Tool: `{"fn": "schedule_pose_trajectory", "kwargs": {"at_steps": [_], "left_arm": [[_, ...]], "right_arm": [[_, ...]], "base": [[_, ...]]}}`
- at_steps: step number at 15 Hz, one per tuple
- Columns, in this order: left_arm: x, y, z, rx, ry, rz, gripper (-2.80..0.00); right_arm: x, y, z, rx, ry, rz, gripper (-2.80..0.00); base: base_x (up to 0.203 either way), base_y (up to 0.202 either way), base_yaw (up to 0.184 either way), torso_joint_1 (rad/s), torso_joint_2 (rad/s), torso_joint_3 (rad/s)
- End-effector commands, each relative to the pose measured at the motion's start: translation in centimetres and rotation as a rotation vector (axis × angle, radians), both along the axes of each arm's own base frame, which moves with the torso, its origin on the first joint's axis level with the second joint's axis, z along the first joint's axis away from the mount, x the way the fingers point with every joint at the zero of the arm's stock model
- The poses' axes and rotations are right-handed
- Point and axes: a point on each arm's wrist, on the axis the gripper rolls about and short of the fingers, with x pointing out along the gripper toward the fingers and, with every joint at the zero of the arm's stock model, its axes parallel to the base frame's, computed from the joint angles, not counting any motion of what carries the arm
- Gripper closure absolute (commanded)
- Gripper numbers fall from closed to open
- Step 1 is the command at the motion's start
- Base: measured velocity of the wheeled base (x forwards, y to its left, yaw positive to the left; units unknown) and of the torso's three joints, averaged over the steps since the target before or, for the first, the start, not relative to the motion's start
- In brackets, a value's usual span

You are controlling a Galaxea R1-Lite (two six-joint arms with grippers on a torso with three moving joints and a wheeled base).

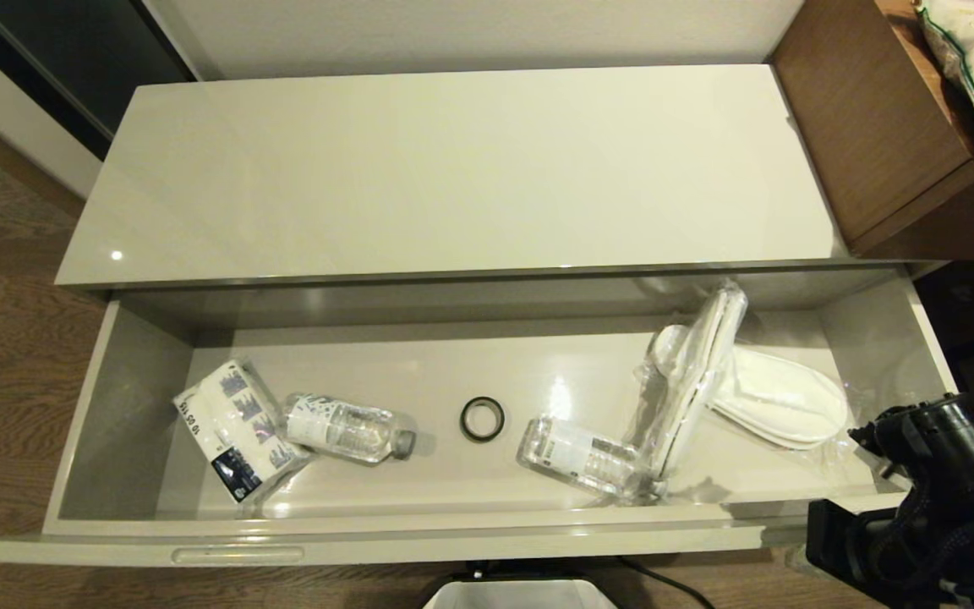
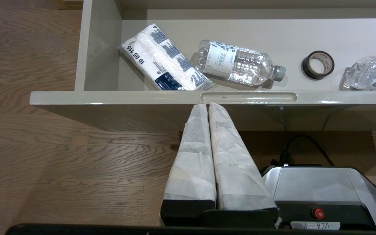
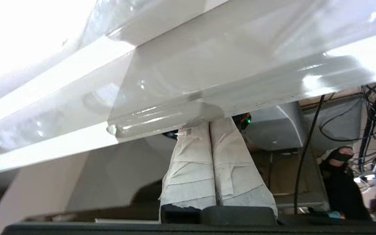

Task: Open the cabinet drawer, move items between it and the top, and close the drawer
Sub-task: Close the drawer

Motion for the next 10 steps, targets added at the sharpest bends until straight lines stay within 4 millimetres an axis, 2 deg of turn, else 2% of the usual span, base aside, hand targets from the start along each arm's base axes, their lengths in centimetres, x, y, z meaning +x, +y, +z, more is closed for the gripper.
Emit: {"fn": "schedule_pose_trajectory", "kwargs": {"at_steps": [1, 5, 8, 10], "left_arm": [[0.0, 0.0, 0.0, 0.0, 0.001, 0.0, 0.0], [0.0, 0.0, 0.0, 0.001, 0.001, 0.0, 0.0], [0.0, 0.0, 0.0, 0.0, -0.001, 0.0, 0.0], [0.0, 0.0, 0.0, 0.001, -0.001, 0.0, 0.0]], "right_arm": [[1.4, 0.2, 0.7, 0.003, -0.11, -0.083, 0.0], [4.3, 0.5, 2.4, -0.058, -0.341, -0.265, 0.0], [6.7, 0.0, 6.1, -0.053, -0.492, -0.36, 0.0], [8.4, -1.2, 9.7, -0.04, -0.581, -0.427, 0.0]], "base": [[0.0, 0.0, 0.0, 0.0, 0.0, 0.0], [0.0, 0.0, 0.0, 0.0, 0.0, 0.0], [0.0, 0.0, 0.0, 0.0, 0.0, 0.0], [0.0, 0.0, 0.0, 0.0, 0.0, 0.0]]}}
